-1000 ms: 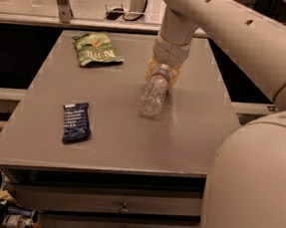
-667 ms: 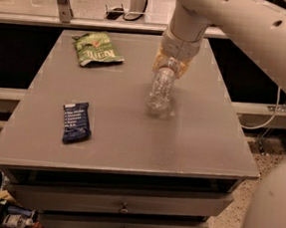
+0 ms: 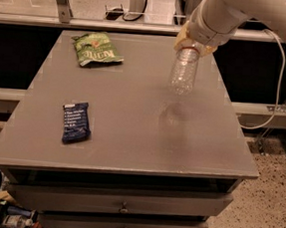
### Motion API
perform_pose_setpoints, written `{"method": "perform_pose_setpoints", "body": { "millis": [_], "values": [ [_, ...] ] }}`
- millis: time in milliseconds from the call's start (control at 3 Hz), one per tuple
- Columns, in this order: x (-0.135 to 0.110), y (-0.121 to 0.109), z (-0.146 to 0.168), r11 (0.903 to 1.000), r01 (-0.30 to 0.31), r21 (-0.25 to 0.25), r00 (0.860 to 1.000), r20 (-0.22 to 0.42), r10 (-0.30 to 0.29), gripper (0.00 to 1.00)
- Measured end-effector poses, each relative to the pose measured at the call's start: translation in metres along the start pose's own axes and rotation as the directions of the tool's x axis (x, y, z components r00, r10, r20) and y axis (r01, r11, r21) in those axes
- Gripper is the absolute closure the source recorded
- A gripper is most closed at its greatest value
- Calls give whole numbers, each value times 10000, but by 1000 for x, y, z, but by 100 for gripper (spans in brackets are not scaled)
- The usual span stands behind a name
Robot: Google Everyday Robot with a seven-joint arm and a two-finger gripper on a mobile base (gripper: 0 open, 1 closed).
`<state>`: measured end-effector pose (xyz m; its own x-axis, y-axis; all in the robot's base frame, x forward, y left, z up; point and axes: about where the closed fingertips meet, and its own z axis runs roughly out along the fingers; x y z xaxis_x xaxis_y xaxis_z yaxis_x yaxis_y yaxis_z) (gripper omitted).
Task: Place water bottle upright
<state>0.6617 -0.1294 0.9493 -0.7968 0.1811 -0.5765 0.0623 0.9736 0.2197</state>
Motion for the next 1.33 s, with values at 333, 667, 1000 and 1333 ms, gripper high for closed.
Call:
{"method": "perform_pose_setpoints", "body": {
  "millis": [333, 667, 1000, 1333],
  "values": [
    [-33, -9, -38, 9927, 823, -879, 9801, 1878, -647, 100],
    [-62, -13, -69, 9654, 1805, -1880, 9329, 3437, -1074, 100],
    [-74, -14, -81, 9281, 2140, -3046, 9131, 4000, -792, 100],
    [-80, -5, -85, 8481, 3591, -3896, 8788, 4472, -1666, 100]
  ]
}}
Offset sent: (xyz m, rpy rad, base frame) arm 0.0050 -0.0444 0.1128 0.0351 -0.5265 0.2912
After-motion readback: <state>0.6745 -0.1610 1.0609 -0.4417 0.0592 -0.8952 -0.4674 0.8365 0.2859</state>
